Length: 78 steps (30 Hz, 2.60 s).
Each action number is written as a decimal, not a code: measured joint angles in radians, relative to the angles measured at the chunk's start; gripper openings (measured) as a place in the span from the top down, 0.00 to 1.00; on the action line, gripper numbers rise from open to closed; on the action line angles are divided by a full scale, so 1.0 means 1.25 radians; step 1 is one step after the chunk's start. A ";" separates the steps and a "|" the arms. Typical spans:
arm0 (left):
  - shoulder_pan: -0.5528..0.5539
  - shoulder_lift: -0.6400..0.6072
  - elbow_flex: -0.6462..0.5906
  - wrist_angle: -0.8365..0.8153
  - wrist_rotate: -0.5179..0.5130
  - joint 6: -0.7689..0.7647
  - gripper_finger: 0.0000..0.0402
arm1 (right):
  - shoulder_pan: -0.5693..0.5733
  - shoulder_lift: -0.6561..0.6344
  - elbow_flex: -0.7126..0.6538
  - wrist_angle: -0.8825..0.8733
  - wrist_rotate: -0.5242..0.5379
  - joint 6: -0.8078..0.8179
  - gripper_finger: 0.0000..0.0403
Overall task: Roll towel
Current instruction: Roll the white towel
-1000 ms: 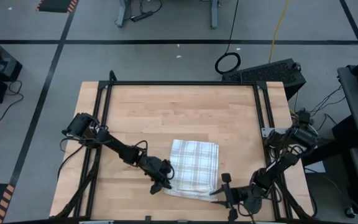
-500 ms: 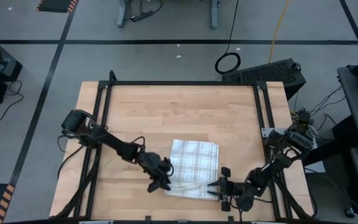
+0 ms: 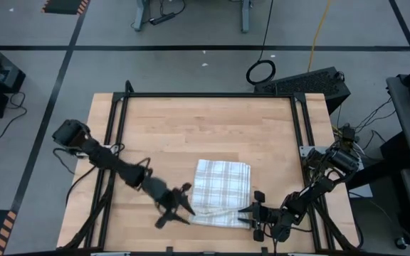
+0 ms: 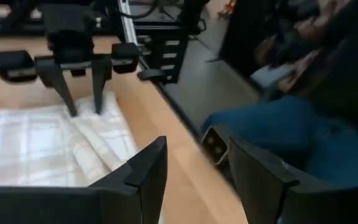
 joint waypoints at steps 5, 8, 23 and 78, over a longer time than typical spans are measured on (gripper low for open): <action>-0.098 0.075 -0.001 0.032 -0.168 0.091 0.58 | 0.000 0.000 0.000 0.000 0.000 0.004 0.67; -0.124 0.121 0.001 0.065 -0.233 0.122 0.63 | 0.000 0.000 0.000 0.000 -0.001 0.004 0.67; -0.031 0.228 0.000 -0.022 -0.310 -0.085 0.79 | 0.000 0.000 0.000 -0.001 -0.023 -0.018 0.67; -0.044 0.233 0.000 -0.030 -0.304 -0.232 0.79 | 0.060 0.007 0.067 -0.055 -0.001 -0.130 0.44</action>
